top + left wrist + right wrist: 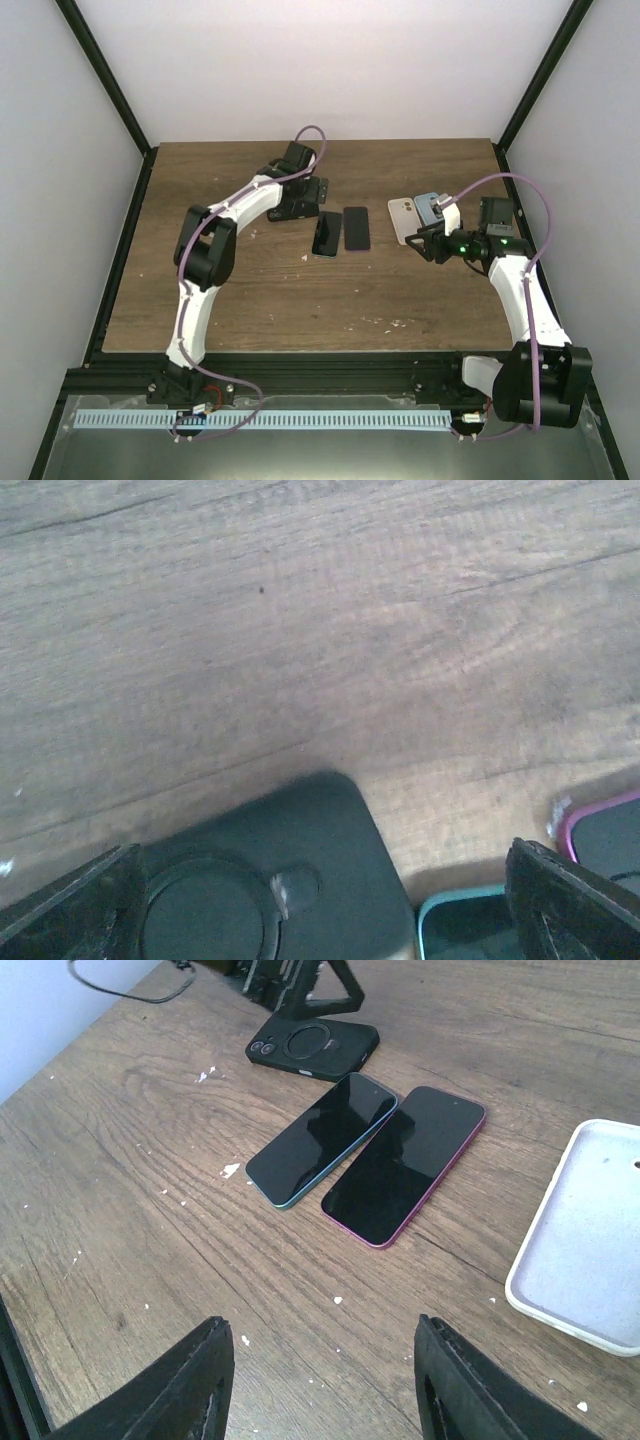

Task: Take the phone out of the phone case
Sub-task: Move the phone to the center of the board.

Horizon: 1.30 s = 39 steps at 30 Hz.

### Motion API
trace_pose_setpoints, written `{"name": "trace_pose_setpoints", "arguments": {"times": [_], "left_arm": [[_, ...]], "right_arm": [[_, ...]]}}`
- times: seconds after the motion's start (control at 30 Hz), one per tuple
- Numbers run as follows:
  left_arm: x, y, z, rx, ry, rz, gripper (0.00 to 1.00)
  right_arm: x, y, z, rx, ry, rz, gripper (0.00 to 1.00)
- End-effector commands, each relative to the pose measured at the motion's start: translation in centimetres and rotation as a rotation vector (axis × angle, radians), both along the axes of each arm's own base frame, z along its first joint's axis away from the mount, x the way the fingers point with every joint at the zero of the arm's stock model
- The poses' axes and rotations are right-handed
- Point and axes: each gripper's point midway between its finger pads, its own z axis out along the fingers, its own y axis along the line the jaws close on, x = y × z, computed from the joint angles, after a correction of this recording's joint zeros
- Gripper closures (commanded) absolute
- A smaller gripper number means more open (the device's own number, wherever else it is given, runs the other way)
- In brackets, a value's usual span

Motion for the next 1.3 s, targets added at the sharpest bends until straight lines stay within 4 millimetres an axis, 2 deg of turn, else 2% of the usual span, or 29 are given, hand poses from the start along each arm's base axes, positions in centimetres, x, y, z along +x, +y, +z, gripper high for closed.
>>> {"name": "trace_pose_setpoints", "arguments": {"times": [0.0,0.13,0.23,0.37,0.5,0.67,0.8,0.9,0.93,1.1,1.2,1.27], "left_arm": [[2.4,-0.9,-0.9,-0.07,0.053,-0.001,0.01],[4.5,-1.1,-3.3,-0.075,0.087,0.016,0.02],[5.1,-2.0,-4.7,-0.093,0.126,0.008,0.02],[4.4,-2.7,-6.1,-0.122,0.183,-0.002,0.04],[2.2,-2.3,-7.3,-0.128,0.257,-0.004,0.08],[-1.7,-0.6,-7.6,-0.115,0.311,0.016,0.11],[-5.7,1.5,-7.7,-0.108,0.334,0.045,0.13],[-8.8,2.7,-7.9,-0.106,0.367,0.052,0.15],[-10.5,3.3,-8.8,-0.093,0.393,0.057,0.16],[-16.2,5.6,-9.8,-0.018,0.429,0.064,0.18],[-19.7,6.0,-9.7,0.01,0.435,0.041,0.17],[-22.1,5.6,-10.0,0.016,0.455,0.003,0.17]], "right_arm": [[0.3,-0.4,0.0,-0.008,-0.01,-0.009,0.5],[0.4,-0.4,-0.3,-0.008,0.0,-0.009,0.5],[0.5,-0.4,-0.6,-0.006,0.014,-0.006,0.5],[0.5,-0.4,-0.8,-0.008,0.021,-0.006,0.5],[0.5,-0.4,-0.9,-0.006,0.025,-0.007,0.5],[0.5,-0.3,-1.0,-0.002,0.032,-0.001,0.5],[0.4,-0.3,-0.9,0.002,0.033,0.003,0.5],[0.4,-0.2,-0.9,0.004,0.034,0.006,0.5],[0.3,-0.3,-0.9,0.004,0.035,0.005,0.5],[0.2,-0.3,-0.7,0.007,0.028,0.007,0.49],[0.1,-0.3,-0.6,0.009,0.026,0.01,0.49],[0.2,-0.3,-0.6,0.012,0.028,0.012,0.49]]}}
